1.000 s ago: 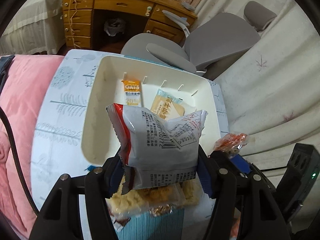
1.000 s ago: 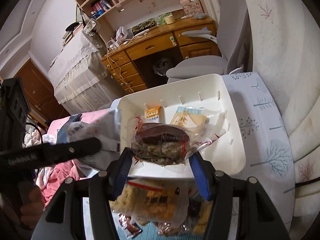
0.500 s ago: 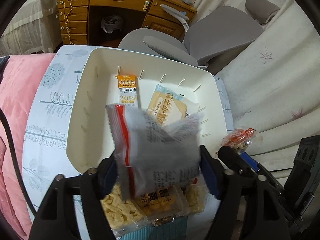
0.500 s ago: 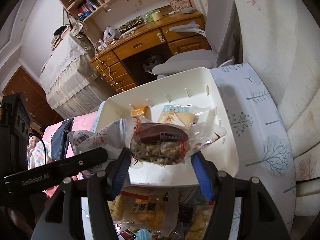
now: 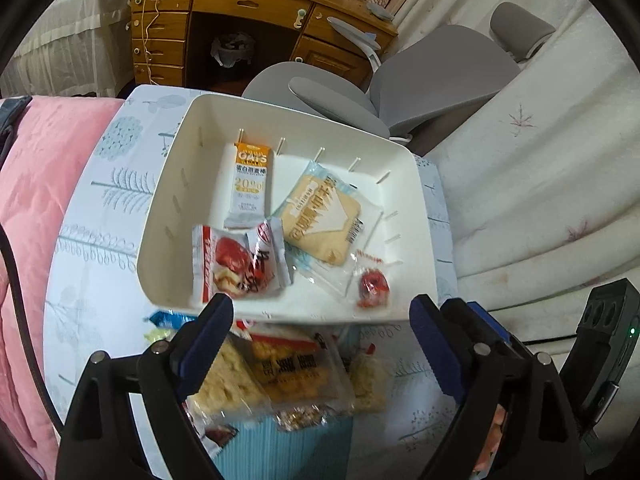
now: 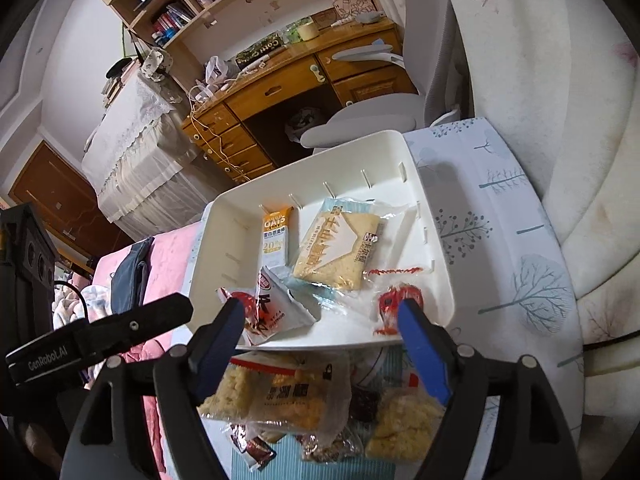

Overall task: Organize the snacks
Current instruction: 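Withdraw both tools from the tray back to the snack pile, then grasp the clear puffed-snack bag with the right tool while the left tool grasps the brown chocolate wrapper, then carry both held snacks into the white tray and open both tools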

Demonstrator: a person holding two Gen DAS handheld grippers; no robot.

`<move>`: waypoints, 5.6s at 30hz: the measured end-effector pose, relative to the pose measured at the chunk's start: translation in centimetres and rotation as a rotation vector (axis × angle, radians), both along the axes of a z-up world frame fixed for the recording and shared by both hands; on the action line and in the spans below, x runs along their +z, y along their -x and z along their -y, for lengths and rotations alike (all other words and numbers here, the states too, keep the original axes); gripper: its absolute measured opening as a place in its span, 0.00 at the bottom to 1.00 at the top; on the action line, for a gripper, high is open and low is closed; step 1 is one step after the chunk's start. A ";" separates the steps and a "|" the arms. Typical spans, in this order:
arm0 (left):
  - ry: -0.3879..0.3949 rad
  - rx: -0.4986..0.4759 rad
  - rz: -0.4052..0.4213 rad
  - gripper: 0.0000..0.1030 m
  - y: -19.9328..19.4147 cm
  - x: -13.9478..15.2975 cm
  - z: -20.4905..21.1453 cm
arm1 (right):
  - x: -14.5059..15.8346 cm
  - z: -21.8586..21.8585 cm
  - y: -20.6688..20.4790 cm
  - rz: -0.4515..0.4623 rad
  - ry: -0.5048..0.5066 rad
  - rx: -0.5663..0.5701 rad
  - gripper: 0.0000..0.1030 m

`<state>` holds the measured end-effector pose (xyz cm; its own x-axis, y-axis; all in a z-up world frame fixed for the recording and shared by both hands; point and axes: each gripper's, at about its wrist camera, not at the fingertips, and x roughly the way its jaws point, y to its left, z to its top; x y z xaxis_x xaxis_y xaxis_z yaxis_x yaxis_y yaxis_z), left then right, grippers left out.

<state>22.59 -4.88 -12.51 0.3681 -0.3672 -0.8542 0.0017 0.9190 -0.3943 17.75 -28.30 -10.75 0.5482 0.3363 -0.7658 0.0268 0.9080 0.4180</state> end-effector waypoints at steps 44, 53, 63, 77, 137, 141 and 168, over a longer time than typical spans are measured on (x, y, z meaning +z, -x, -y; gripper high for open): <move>-0.166 0.253 -0.041 0.86 18.0 0.4 -2.0 | -3.2 3.4 9.0 -0.234 -0.092 0.120 0.77; -0.195 0.202 -0.148 0.86 15.9 -3.1 -4.8 | -6.6 4.4 8.6 -0.386 -0.196 -0.038 0.77; -0.250 0.006 -0.234 0.86 12.0 -6.9 -6.3 | -10.6 4.4 8.5 -0.543 -0.292 -0.277 0.77; -0.302 -0.308 -0.394 0.87 8.9 -13.9 -3.9 | -14.7 3.8 7.6 -0.651 -0.260 -0.525 0.77; -0.156 0.048 -0.413 0.24 11.1 -9.5 -9.2 | -7.6 2.8 8.6 -0.430 -0.093 -0.199 0.52; -0.133 0.082 -0.382 0.24 12.7 -6.4 -8.1 | -5.8 3.9 7.7 -0.364 -0.079 -0.132 0.52; -0.147 0.056 -0.170 0.25 4.0 3.5 -3.4 | 2.5 3.4 2.5 -0.005 -0.052 0.008 0.52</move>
